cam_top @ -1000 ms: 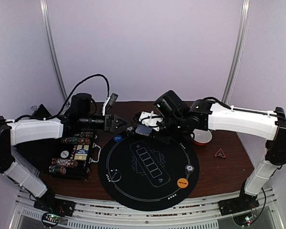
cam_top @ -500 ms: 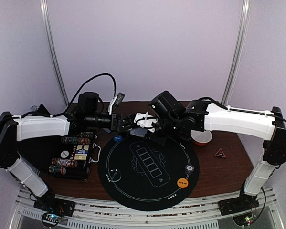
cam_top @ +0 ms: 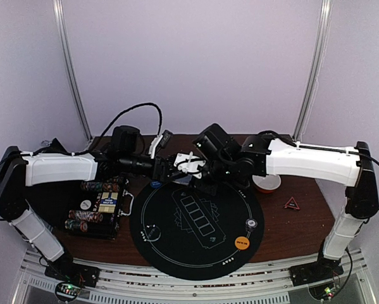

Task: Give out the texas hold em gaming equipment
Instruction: Pick up the poker card from the face-down deck piles.

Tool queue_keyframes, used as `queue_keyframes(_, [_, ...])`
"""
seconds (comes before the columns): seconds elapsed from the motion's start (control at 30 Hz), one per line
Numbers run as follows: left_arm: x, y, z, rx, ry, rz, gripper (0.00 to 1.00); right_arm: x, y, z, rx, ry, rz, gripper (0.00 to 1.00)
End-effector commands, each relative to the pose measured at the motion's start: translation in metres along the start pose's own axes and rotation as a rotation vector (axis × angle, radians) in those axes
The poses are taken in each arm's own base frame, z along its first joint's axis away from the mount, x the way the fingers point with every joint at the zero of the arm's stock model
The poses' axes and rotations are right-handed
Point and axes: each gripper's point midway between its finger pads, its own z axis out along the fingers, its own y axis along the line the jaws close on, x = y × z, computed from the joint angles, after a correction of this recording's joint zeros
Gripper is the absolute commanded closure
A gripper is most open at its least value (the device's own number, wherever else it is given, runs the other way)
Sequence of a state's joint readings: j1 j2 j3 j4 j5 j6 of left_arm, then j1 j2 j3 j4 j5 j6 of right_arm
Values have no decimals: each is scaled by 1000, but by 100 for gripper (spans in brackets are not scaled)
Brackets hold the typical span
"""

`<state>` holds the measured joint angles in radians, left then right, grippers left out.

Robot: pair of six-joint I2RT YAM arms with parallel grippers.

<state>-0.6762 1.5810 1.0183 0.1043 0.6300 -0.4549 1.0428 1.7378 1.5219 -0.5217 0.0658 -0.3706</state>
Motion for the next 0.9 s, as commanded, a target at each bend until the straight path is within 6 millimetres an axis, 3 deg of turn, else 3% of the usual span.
queue_keyframes(0.0, [-12,5,1,-54,-24,53,24,-17,-7,-9,27,-43,-2,50])
queue_keyframes(0.17, [-19,4,-7,-78,-50,68,39,-11,-9,-11,44,-31,-6,50])
queue_keyframes(0.4, [-20,3,-14,-101,-57,69,40,-6,-10,-11,56,-22,-8,50])
queue_keyframes(0.53, [-19,7,-17,-120,-52,70,37,-6,-9,-11,56,-22,-9,50])
queue_keyframes(0.6, [-21,5,-19,-114,-54,71,30,-6,-10,-11,59,-21,-8,50])
queue_keyframes(0.77, [-31,-18,-27,-10,-75,80,16,-5,-11,-11,62,-20,-10,50])
queue_keyframes(0.87, [-34,-20,-35,-6,-83,75,15,-3,-11,-11,65,-15,-10,50])
